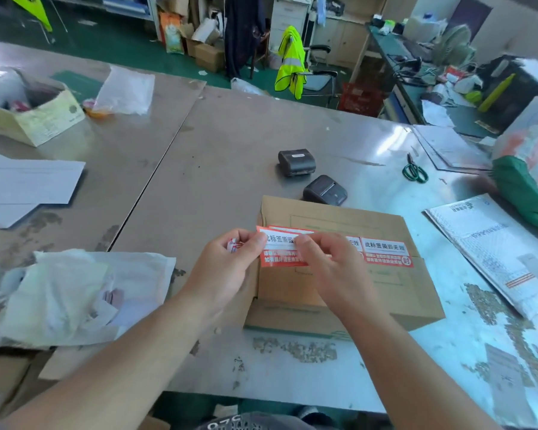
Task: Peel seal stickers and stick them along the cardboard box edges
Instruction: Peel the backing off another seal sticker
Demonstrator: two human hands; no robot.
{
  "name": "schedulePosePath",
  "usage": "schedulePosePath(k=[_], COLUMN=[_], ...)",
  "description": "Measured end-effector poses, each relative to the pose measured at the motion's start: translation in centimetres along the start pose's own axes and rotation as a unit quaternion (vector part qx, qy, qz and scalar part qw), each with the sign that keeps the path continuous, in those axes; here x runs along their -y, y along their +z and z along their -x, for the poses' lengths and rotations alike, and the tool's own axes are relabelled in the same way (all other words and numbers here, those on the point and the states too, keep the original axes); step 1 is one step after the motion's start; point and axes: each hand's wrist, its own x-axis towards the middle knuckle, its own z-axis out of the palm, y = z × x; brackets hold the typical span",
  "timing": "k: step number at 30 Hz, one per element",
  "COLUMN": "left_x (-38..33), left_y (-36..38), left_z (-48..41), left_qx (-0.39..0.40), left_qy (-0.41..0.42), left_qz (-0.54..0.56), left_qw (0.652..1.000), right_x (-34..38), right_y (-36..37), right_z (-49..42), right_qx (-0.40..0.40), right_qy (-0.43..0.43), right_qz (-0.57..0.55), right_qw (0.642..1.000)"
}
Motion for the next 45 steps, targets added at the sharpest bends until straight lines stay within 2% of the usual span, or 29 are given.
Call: schedulePosePath(k=[7, 13, 23, 26, 45], left_x=[0.2, 0.4, 0.3, 0.1, 0.1], left_y=[0.8, 1.8, 1.5, 1.3, 0.4], left_z=[-0.7, -1.5, -2.1, -2.3, -3.7], left_qx=[0.052, 0.086, 0.163, 0.170, 0.133], left_qy=[-0.059, -0.047, 0.006, 0.011, 0.017], left_qz=[0.097, 0.112, 0.150, 0.151, 0.150], left_qw=[0.992, 0.989, 0.975, 0.974, 0.980], right_x=[-0.1, -0.1, 0.4, 0.9, 1.2], right_y=[-0.6, -1.8, -2.6, -2.6, -1.4], right_z=[1.1, 1.0, 0.9, 0.8, -0.8], right_qx=[0.057, 0.088, 0.092, 0.103, 0.102], right_qy=[0.000, -0.032, -0.090, -0.092, -0.128], right_qz=[-0.058, -0.088, -0.150, -0.172, -0.105], right_qw=[0.997, 0.992, 0.980, 0.975, 0.981])
